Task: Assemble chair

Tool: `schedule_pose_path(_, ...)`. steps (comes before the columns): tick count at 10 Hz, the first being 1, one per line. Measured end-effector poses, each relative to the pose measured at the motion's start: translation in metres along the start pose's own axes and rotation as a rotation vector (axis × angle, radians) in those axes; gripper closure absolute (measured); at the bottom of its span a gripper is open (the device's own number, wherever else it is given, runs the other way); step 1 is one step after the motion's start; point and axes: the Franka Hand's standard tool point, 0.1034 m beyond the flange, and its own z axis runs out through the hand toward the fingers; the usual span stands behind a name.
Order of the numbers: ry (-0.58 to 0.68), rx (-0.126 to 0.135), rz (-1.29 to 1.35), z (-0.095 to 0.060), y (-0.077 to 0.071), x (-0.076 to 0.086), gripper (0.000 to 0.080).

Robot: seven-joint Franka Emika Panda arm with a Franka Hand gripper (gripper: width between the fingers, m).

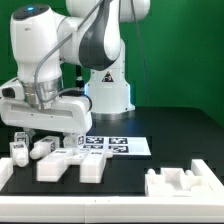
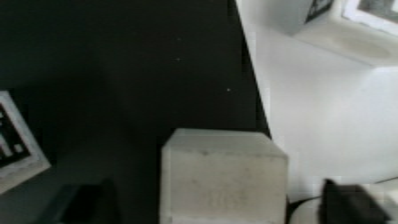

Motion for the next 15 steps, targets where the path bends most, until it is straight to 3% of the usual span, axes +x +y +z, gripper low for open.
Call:
schedule_pose_path(1,0.0,0.0,0.0,0.0,0.0,0.0,0.0389)
schedule_pose_path(2,0.0,0.0,0.0,0.0,0.0,0.0,0.0389)
schedule_pose_path(3,0.0,0.0,0.0,0.0,0.0,0.0,0.0517)
schedule_pose_path(5,-0.009,0.008,-0.014,-0.004,-0.003,0.002,0.0517)
schedule_pose_path(7,-0.033,0.044,-0.006,-0.021,-0.017,0.009,0.0517)
schedule_pose_path(8,-0.032,0.048,-0.051,-0.029,-0.025,0.012,0.0517)
schedule_pose_path(10,-0.018,0.036,-0.15,-0.044,-0.059,0.01,0.0517)
schedule_pose_path(12,-0.016,0.021,-0.181,-0.047,-0.117,0.001,0.0515)
schedule_pose_path(13,-0.016,-0.002,-0.217,-0.046,-0.142,-0.004,0.0515)
schedule_pose_path(15,-0.007,-0.022,-0.353,-0.034,-0.144,-0.008,0.0515)
